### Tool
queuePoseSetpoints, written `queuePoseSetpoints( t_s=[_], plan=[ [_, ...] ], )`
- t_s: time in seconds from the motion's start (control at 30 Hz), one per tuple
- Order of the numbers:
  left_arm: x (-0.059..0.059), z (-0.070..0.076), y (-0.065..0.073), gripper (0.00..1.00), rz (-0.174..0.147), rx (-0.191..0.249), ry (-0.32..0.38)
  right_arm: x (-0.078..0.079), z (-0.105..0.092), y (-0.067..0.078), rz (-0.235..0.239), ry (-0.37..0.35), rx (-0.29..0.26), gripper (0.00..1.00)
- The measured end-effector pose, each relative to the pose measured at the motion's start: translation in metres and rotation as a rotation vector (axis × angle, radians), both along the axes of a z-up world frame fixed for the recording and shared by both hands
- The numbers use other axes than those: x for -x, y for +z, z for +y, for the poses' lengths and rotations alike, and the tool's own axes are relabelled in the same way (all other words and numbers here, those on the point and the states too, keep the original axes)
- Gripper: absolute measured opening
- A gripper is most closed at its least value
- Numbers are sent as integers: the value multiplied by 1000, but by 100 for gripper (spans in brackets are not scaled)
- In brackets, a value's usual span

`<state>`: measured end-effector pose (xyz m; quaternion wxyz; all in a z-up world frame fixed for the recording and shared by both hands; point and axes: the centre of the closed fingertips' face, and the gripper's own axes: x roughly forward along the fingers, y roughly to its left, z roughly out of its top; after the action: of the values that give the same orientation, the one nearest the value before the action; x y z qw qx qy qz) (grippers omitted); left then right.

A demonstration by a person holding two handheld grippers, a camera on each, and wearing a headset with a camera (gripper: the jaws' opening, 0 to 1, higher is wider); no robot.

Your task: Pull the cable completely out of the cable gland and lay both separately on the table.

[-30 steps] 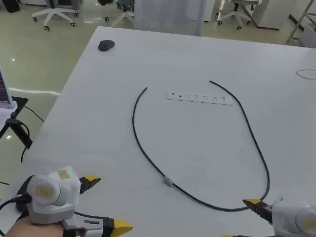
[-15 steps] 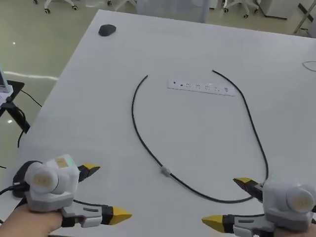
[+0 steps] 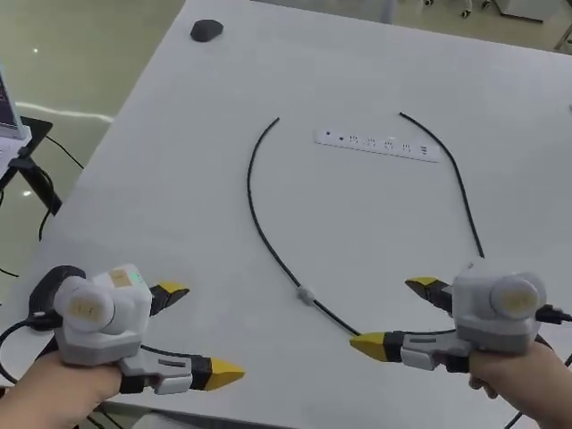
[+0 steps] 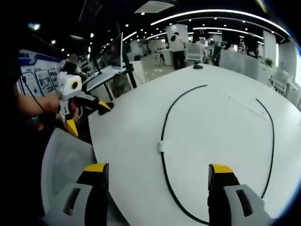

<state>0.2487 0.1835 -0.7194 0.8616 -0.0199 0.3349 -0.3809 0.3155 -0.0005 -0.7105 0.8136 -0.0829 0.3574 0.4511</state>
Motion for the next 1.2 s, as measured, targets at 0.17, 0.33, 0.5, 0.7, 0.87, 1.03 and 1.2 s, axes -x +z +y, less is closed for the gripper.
queuePoseSetpoints(
  t_s=[0.17,0.33,0.5,0.7,0.87,1.03,1.2],
  plan=[
    [4,1,-4,91,10,-1,2,-9,12,-4,3,34,32,83],
    [6,2,-7,91,19,-8,2,-14,18,-11,26,48,58,78],
    [9,1,-9,91,13,-36,-13,-18,25,-13,42,53,60,72],
    [8,-4,-10,91,11,-23,-12,-26,35,-18,68,58,76,64],
    [4,-5,-14,91,14,-31,-13,-30,41,-23,95,66,94,59],
    [-1,-2,-12,91,13,-25,7,-33,45,-35,113,92,134,56],
    [-5,1,-16,91,16,-36,15,-32,53,-47,148,102,160,52]
  ],
)
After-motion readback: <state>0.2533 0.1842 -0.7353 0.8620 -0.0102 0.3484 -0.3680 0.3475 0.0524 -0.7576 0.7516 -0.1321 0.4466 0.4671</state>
